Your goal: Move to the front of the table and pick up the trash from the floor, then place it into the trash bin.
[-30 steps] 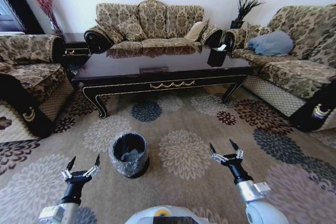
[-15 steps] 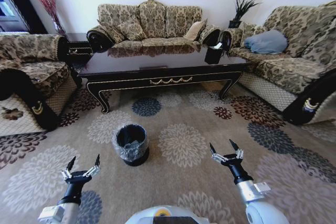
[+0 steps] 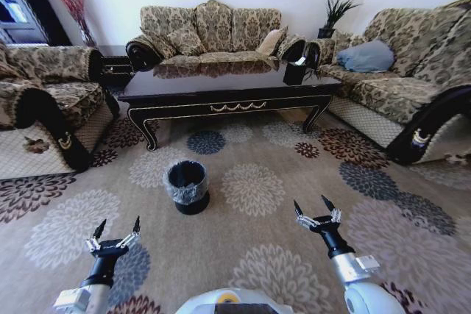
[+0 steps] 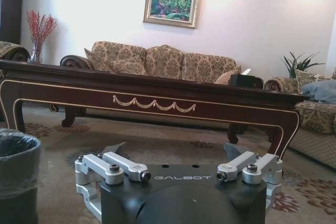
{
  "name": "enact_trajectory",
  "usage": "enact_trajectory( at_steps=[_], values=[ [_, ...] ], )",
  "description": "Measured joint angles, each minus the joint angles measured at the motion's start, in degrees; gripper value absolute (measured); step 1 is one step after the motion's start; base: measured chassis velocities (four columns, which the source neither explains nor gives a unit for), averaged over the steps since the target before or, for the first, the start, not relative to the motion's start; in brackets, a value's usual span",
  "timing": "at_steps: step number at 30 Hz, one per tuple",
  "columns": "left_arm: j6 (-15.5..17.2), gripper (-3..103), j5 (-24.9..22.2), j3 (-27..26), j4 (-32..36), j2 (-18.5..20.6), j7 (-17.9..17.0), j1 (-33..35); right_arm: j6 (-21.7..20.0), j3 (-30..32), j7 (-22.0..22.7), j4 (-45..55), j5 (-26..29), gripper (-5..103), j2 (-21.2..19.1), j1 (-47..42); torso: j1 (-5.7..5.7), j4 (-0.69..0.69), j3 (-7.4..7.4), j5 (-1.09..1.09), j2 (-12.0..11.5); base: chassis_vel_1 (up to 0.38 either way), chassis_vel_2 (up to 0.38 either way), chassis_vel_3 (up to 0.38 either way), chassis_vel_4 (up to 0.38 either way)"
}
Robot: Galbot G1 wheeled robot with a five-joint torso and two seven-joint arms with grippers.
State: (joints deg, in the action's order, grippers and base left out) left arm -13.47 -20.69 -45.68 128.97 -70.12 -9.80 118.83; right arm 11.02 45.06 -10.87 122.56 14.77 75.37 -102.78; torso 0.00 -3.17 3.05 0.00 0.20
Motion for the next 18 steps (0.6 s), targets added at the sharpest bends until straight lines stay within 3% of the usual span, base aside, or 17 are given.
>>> enact_trajectory(
  at_steps=[18],
  values=[
    [0.0,100,0.0,0.0,0.0,0.0,0.0,0.0,0.0,0.0,0.0,0.0,0.0,100,0.0,0.0,0.00,-0.01,0.00,0.00,0.0,0.164,-0.153,-0.149,0.164]
  ],
)
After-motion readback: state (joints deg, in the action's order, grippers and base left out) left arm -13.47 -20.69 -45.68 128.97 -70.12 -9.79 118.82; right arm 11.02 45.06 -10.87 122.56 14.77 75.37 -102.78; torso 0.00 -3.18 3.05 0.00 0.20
